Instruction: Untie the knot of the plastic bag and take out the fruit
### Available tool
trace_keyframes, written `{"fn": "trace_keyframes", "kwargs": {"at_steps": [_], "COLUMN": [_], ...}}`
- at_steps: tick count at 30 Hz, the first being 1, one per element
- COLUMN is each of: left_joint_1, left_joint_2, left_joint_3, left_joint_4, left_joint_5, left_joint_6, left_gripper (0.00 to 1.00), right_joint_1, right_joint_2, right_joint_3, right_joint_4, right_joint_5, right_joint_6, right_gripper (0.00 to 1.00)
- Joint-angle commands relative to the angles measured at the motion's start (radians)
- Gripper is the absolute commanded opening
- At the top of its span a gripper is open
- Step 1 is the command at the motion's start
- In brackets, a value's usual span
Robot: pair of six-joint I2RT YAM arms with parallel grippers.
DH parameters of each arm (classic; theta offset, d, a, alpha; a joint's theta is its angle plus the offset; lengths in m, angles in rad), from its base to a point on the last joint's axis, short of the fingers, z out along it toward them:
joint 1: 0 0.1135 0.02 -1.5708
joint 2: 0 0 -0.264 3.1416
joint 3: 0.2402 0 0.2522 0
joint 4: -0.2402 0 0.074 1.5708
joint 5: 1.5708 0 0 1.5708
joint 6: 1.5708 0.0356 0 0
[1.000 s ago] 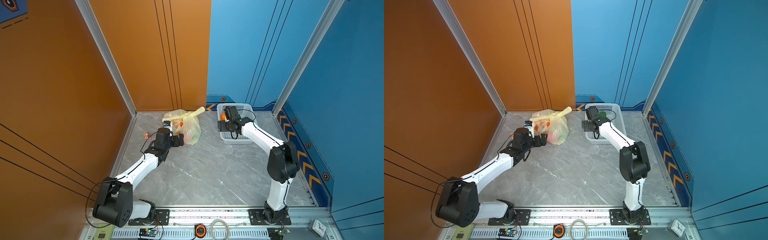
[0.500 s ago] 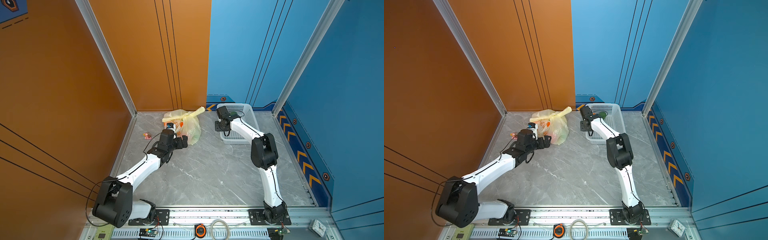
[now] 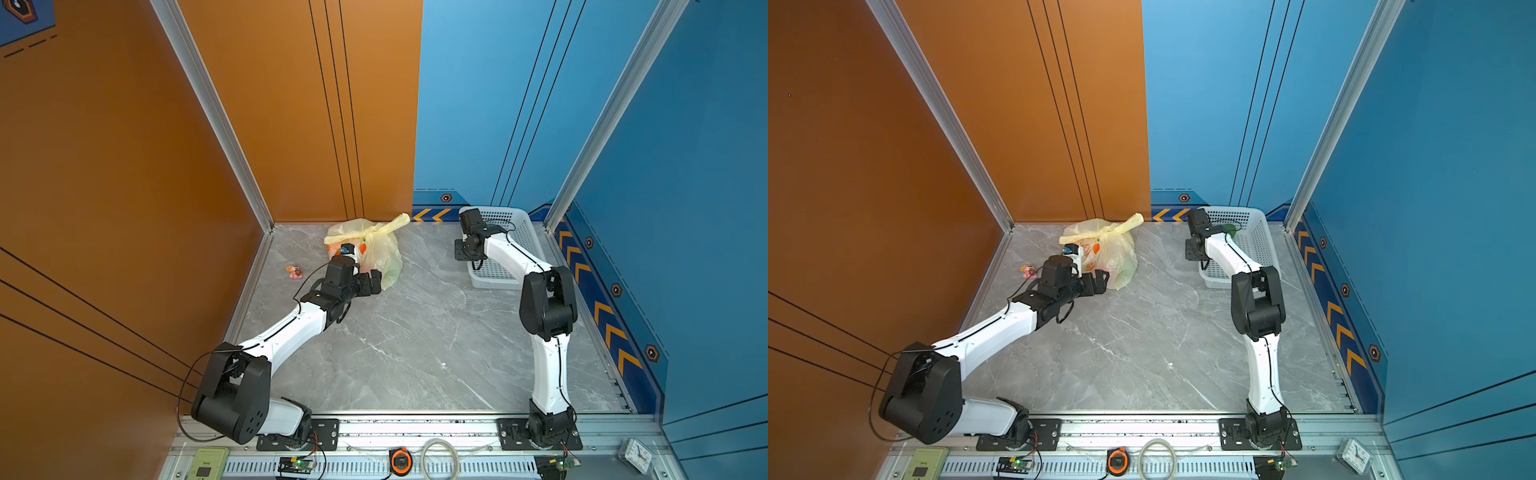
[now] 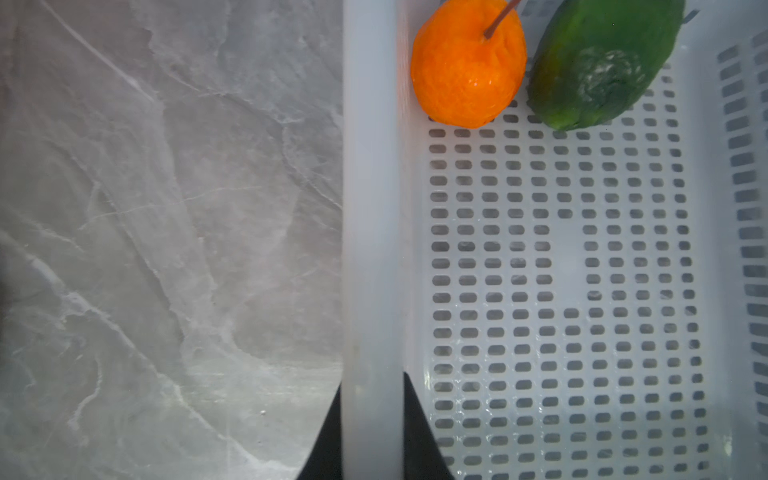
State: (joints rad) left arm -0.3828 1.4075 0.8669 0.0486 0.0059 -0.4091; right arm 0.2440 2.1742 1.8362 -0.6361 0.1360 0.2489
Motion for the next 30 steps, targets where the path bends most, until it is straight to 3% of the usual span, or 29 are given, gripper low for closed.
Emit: {"fn": "trace_keyframes", "kwargs": {"at_steps": [1, 13, 17, 22, 30], "left_joint_1": [-0.013, -0.029, -0.034, -0.034, -0.026], "left_joint_2": [0.017, 0.059, 0.075, 0.134, 0.332], "left_joint_3": [0.038, 0.094, 0.15, 0.329, 0.656], "left_joint_4": [-0.017, -0.032, -0.078, -0.227, -0.458], "left_joint_5": [0.016, 0.019, -0.011, -0.108, -0.222], "left_joint_6": [0.01, 0.015, 0.018, 0.026, 0.088], "left_gripper": [0.98, 0.98, 0.98, 0.98, 0.98], "right_joint_1": [-0.067, -0.166, -0.165, -0.141, -0.095], "right_joint_2": [-0.019, 0.036, 0.031, -0.033, -0.173], "right_joint_3": [-0.033, 0.023, 0.034, 0.028, 0.029], "right_joint_4": [-0.05, -0.098, -0.111, -0.115, -0.164], "right_joint_5": [-0.029, -0.009, -0.035, -0.042, -0.054], "right_joint_6": [-0.033, -0.135, -0.144, -0.136, -0.108], "right_gripper": [0.08, 0.11, 0.26, 0.54, 0.7]}}
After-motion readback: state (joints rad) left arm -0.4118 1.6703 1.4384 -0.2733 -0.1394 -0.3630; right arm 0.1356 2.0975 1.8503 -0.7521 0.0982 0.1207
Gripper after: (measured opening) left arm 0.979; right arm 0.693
